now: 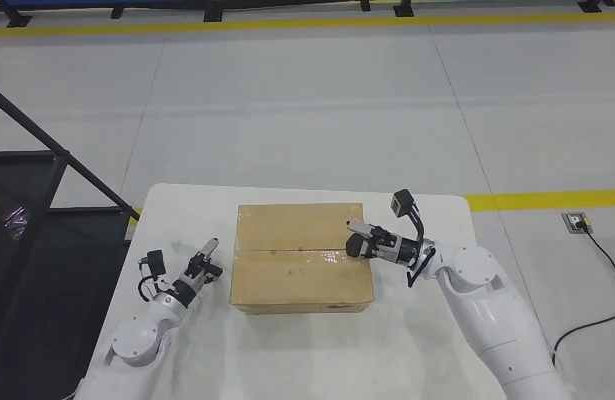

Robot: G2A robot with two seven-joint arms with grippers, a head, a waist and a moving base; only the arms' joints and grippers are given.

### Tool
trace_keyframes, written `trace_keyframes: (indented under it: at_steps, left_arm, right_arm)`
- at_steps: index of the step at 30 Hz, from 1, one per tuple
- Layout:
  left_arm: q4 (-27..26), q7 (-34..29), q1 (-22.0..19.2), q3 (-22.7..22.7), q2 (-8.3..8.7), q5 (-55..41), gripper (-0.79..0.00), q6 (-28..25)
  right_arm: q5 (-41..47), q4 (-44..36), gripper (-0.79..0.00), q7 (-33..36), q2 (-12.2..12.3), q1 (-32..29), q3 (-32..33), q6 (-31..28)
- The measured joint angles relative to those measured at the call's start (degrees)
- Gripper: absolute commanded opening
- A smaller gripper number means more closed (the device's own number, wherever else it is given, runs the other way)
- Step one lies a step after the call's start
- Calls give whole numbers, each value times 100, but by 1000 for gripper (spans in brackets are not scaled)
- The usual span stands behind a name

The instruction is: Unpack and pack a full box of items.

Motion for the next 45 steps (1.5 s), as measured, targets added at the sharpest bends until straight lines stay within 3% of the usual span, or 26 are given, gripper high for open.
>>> trace_keyframes:
  at_steps: [8,14,20,30,37,45]
  left_arm:
    - [781,-814,-692,82,-131,-1474,0,24]
    - [804,-1171,-608,-194,-112,-1929,0,-506]
    - [345,-1108,-204,-596,-38,-1932,0,-843]
    - [-1102,-139,630,-960,-5,-1347,0,-1169]
    - [-1972,591,977,-886,-27,-453,0,-1108]
    - [-2480,1056,1076,-632,-72,328,0,-892]
  right_arm:
    - [-65,-208,0,-59,46,-132,73,22]
    - [-82,-415,0,-77,107,-310,212,33]
    - [-64,-477,0,-81,123,-351,212,48]
    - [-72,-502,0,-86,130,-340,139,44]
    - [-54,-537,0,-90,153,-414,166,-17]
    - [-29,-600,0,-108,177,-486,187,-26]
